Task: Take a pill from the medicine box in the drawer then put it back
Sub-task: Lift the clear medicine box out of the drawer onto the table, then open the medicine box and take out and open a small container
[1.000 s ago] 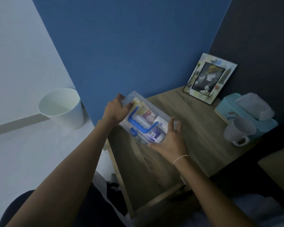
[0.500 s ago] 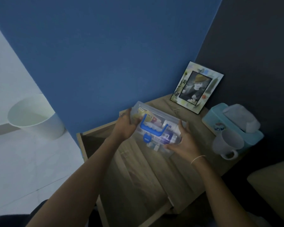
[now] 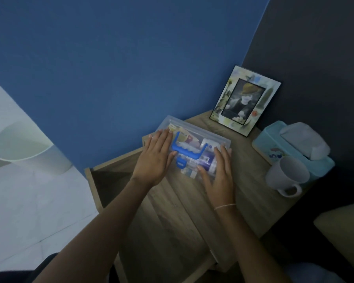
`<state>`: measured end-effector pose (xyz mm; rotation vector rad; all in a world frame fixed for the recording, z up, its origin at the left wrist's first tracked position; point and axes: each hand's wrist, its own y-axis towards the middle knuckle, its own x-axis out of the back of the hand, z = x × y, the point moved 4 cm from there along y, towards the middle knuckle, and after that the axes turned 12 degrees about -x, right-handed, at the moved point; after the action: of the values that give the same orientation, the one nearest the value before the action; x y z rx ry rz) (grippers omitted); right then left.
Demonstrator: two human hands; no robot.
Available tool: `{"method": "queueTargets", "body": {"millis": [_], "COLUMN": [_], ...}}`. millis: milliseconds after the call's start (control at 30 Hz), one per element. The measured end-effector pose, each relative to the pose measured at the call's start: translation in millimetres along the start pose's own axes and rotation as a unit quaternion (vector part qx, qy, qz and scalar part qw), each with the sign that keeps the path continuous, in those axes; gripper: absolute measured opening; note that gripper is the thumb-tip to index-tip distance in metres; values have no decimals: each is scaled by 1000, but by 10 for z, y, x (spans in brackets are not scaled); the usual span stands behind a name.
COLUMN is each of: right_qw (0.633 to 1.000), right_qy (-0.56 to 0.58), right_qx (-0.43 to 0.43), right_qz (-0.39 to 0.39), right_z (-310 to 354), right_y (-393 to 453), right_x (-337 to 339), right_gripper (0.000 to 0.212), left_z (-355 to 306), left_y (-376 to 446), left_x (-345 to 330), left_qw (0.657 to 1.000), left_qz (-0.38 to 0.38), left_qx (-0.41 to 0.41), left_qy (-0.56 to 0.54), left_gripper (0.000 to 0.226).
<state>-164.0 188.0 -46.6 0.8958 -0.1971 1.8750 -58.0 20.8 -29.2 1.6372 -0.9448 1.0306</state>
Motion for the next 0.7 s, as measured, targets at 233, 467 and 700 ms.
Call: {"method": "queueTargets", "body": {"millis": [233,467,700], "right_qw": [999,999,1000], "right_qy": [28,34,24], "right_qx": [17,2,-5], "right_qz": [4,-2,-1], "right_z": [-43,-101,-75], "right_y": [252,363,363], "right_x": [-52,-105,-98], "right_gripper": [62,62,63], "left_z": [47,96,92], "left_y": [156,272,280], "left_x": [-15,-19,-28], "left_qw": [1000,1000,999], "left_qz": [2,28,35], "left_qx": [8,8,9], "left_qy": [-11,-11,-5], "left_gripper": [57,59,59]}}
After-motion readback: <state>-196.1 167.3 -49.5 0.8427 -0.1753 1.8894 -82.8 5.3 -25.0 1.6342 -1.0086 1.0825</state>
